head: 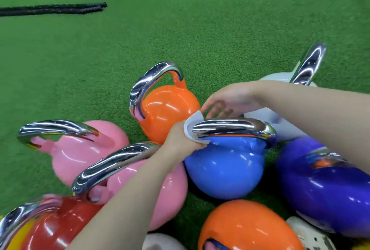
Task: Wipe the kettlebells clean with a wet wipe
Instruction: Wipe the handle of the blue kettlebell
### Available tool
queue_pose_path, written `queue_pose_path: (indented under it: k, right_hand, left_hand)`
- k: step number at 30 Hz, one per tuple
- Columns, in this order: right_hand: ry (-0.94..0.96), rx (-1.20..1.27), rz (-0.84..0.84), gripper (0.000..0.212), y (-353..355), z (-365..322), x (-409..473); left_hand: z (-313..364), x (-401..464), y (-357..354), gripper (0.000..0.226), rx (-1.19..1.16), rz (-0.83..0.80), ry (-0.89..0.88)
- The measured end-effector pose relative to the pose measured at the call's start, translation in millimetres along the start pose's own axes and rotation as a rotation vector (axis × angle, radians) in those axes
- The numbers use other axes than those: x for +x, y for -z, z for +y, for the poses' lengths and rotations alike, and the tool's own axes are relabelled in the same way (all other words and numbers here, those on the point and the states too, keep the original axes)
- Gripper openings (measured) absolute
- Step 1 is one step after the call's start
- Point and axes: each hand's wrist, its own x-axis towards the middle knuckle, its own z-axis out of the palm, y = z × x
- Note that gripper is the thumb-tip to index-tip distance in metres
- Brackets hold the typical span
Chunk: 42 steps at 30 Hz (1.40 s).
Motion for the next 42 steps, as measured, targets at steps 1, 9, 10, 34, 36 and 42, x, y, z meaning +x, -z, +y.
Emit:
queue_pose_path:
  k: [1,9,10,34,36,42]
  right_hand:
    - [0.015,0.021,0.004,0.023,4,0,-1]
    - [0.053,-0.080,-0.057,0.032,5,-7,-22]
    - [0.067,-0.125,-0.034,0.032,3,-7,-26]
    - [0.013,-0.071,-0.021,0.049,0,10,-18]
    - [0.018,-0.074,-0.046,0.049,2,9,-18]
    - [0.043,-0.090,-0.038,0.043,-2,1,-17]
  left_hand:
    - [10,2,4,0.023,0.122,-0.056,-0.024]
    - [76,23,0,0.020,0.824,-0.492,0.058]
    - [76,21,-2,0.025,0.848,-0.464,0.031]
    - [-27,-4,-32,0.029,-0.330,0.350,0.030]
    - [-22,-5,-22,0.034,-0.229,0.251,0.051]
    - [22,8,7,0.026,0.352,-0.124,-0.029]
